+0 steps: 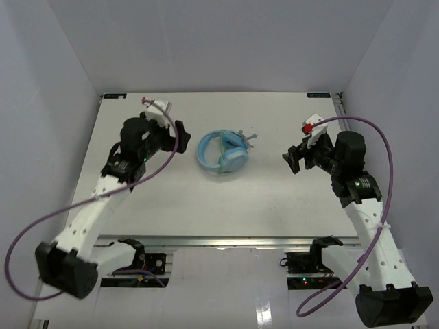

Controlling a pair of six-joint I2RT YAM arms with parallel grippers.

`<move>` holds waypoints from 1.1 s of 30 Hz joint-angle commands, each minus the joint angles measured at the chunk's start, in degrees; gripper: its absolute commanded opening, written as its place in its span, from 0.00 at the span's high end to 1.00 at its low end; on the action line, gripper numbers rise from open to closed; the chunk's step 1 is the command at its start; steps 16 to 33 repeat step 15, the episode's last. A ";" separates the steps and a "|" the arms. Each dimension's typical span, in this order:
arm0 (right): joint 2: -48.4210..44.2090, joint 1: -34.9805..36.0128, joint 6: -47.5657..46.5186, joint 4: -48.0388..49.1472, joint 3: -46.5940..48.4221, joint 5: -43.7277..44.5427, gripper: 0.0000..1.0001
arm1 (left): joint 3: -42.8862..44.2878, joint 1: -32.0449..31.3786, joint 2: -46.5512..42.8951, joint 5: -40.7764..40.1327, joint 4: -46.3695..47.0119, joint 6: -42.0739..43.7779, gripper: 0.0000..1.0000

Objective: Wrap the headphones

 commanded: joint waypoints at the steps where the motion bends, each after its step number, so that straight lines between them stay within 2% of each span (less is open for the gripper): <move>1: -2.31 -2.48 10.51 1.87 -1.21 5.33 0.10 | -11.41 0.18 -20.53 3.24 1.45 -8.46 0.02; 4: -3.82 -3.67 13.46 2.85 -2.23 8.32 0.10 | -15.45 0.21 -31.32 3.72 -0.32 -10.12 0.02; 7: -5.09 -3.98 15.62 2.98 -3.39 11.41 0.10 | -17.38 0.18 -35.01 3.33 -2.31 -9.88 0.02; 13: -7.99 -4.20 15.94 3.72 -5.94 14.84 0.10 | -19.02 0.21 -34.98 5.06 -4.45 -9.19 0.02; 33: -8.74 -4.20 15.94 3.95 -6.92 14.71 0.10 | -19.70 0.21 -34.78 5.16 -4.28 -9.65 0.02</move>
